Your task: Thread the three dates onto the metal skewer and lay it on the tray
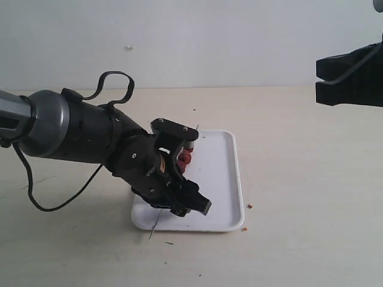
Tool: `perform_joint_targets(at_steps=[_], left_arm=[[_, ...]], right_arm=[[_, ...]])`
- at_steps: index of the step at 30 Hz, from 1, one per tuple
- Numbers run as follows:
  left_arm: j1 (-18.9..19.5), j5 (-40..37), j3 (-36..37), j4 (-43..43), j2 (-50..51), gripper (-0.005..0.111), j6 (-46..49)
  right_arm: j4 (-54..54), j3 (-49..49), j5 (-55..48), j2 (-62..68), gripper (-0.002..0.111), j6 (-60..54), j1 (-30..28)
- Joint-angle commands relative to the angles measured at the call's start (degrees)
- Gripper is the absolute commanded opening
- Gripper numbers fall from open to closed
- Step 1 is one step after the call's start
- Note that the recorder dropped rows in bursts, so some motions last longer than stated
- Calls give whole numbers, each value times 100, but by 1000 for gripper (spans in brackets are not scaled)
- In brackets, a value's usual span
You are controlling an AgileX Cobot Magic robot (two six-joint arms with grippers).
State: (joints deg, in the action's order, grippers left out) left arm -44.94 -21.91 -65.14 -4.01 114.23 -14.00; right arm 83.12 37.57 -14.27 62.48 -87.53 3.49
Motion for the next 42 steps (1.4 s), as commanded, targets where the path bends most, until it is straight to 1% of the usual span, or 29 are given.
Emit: perform_joint_targets(at_steps=[1,3,7,9,12,17,21,24,27,31,36,42], left_arm=[[39,96,-28,-57,-263,36,-164],[39,82,25,-57,-458,22,-164],[39,98,242,-57,-971,0,-187],[39,252,413,-46,-1261,0,-202],[39,879,889,-46,-1825,0,-420],[18,2416,1963,-34,-2813,0,-645],[18,3454,2974,-34,-3692,0,-702],[18,4115,3668,-34,-4361,0,-688],[18,4638,4193,-34,-4986,0,-569],[18,5114,4712,-34,-5826,0,-377],[38,5152,5092,-34,-6824,0,-281],[38,5134,5277,-10,-7903,0,335]], right_arm=[[670,-241,373,-468,0,-616,-18],[1010,-370,429,-799,0,-946,-18],[1082,-661,363,-1428,0,-995,-18],[1082,-822,363,-1687,0,-995,-18],[1082,-1050,346,-2074,0,-995,-18],[1082,-1419,33,-2673,0,-995,-18],[1082,-1686,-199,-3281,0,-1003,-18],[1098,-1902,-189,-3911,0,-991,-18],[1098,-2153,-215,-4562,0,-991,-18],[1098,-2470,-471,-5435,0,-978,-18],[1136,-2831,-567,-6244,0,-920,-18],[1077,-3011,-567,-6248,0,-360,-18]])
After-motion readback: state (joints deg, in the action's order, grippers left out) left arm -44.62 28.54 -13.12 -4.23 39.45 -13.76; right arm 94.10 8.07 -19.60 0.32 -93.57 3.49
